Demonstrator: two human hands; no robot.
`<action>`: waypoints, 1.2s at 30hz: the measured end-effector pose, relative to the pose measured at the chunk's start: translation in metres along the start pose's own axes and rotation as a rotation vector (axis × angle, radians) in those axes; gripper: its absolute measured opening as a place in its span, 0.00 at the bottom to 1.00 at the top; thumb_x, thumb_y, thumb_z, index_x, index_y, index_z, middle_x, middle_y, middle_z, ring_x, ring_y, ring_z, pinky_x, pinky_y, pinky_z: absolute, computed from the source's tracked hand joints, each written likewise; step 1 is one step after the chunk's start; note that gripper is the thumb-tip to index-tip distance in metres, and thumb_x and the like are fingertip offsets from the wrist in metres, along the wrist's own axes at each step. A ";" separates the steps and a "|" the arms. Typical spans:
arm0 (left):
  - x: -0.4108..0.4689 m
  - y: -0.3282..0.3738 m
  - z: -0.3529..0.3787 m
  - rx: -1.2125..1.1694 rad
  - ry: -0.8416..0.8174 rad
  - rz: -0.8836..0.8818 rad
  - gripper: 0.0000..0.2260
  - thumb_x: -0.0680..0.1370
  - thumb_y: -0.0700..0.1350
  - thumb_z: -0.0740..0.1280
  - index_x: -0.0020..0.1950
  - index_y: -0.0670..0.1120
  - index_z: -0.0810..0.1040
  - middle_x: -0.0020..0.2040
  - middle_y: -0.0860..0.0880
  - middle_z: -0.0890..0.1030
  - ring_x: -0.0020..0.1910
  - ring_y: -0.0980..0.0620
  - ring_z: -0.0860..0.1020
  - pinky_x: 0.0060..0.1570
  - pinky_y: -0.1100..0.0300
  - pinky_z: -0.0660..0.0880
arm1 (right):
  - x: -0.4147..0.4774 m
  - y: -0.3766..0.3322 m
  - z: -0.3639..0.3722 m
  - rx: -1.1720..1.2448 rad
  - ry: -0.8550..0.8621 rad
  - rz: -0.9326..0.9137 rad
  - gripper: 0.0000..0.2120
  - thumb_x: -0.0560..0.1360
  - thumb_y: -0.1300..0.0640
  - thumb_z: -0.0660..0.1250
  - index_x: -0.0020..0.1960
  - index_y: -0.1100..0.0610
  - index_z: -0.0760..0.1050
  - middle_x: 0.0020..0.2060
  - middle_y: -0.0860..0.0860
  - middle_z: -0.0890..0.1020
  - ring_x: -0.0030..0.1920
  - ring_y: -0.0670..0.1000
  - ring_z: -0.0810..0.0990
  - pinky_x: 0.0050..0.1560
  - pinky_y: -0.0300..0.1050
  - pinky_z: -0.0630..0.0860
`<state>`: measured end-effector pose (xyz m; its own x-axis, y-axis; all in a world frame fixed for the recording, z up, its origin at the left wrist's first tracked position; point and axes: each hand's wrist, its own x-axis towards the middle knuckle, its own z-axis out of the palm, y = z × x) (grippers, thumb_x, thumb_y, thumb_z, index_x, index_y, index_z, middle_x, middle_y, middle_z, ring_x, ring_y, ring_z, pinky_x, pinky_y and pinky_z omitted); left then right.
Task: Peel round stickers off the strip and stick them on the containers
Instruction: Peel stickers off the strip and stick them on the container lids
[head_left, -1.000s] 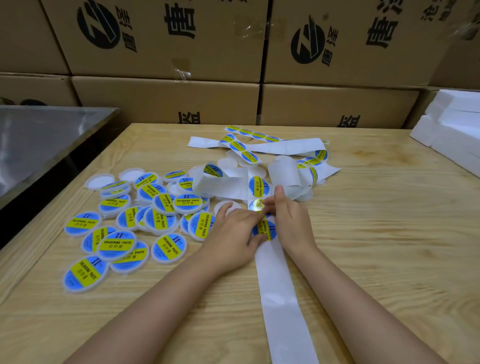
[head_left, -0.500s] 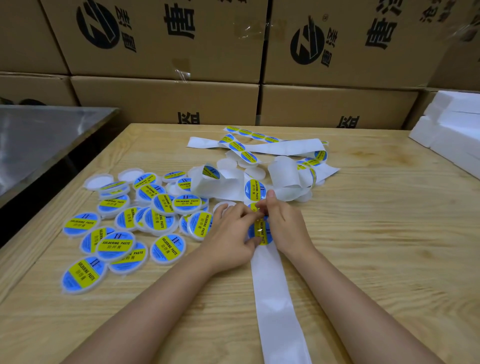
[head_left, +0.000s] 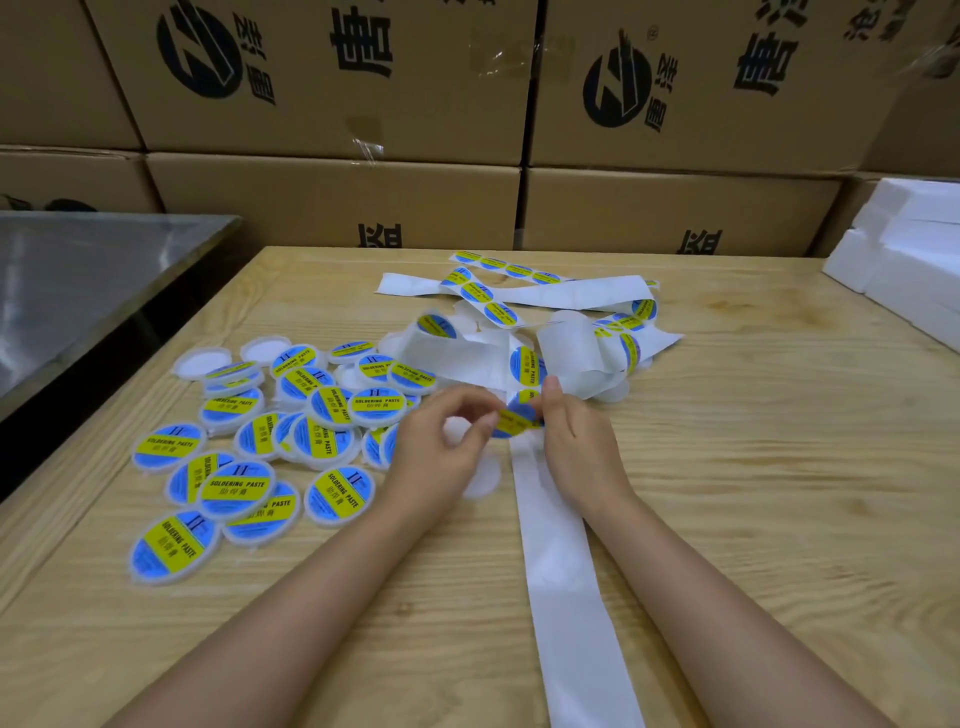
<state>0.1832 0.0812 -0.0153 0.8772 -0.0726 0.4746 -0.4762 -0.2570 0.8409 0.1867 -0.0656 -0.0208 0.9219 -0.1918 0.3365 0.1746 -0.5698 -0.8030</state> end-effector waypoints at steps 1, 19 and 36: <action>0.001 0.000 -0.001 -0.031 0.042 -0.040 0.08 0.74 0.34 0.68 0.45 0.47 0.80 0.42 0.53 0.81 0.43 0.58 0.78 0.49 0.66 0.72 | 0.000 0.000 0.000 -0.009 -0.002 -0.008 0.27 0.82 0.47 0.50 0.40 0.64 0.77 0.37 0.58 0.82 0.42 0.58 0.77 0.45 0.52 0.72; 0.005 -0.003 -0.006 -0.024 0.145 -0.150 0.09 0.74 0.35 0.69 0.48 0.49 0.80 0.42 0.56 0.81 0.40 0.65 0.77 0.43 0.60 0.76 | 0.000 -0.009 0.000 0.300 -0.031 -0.042 0.11 0.73 0.63 0.69 0.38 0.48 0.74 0.33 0.41 0.77 0.34 0.42 0.71 0.36 0.33 0.67; -0.001 -0.008 -0.031 0.856 -0.295 0.250 0.32 0.65 0.65 0.56 0.60 0.48 0.78 0.48 0.52 0.82 0.57 0.50 0.76 0.71 0.41 0.47 | 0.003 -0.005 0.003 0.399 0.042 0.034 0.10 0.75 0.64 0.66 0.39 0.52 0.72 0.35 0.46 0.76 0.38 0.45 0.73 0.38 0.36 0.69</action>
<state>0.1843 0.1128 -0.0145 0.7914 -0.4326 0.4320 -0.5488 -0.8141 0.1901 0.1896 -0.0615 -0.0173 0.9161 -0.2421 0.3197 0.2725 -0.2091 -0.9392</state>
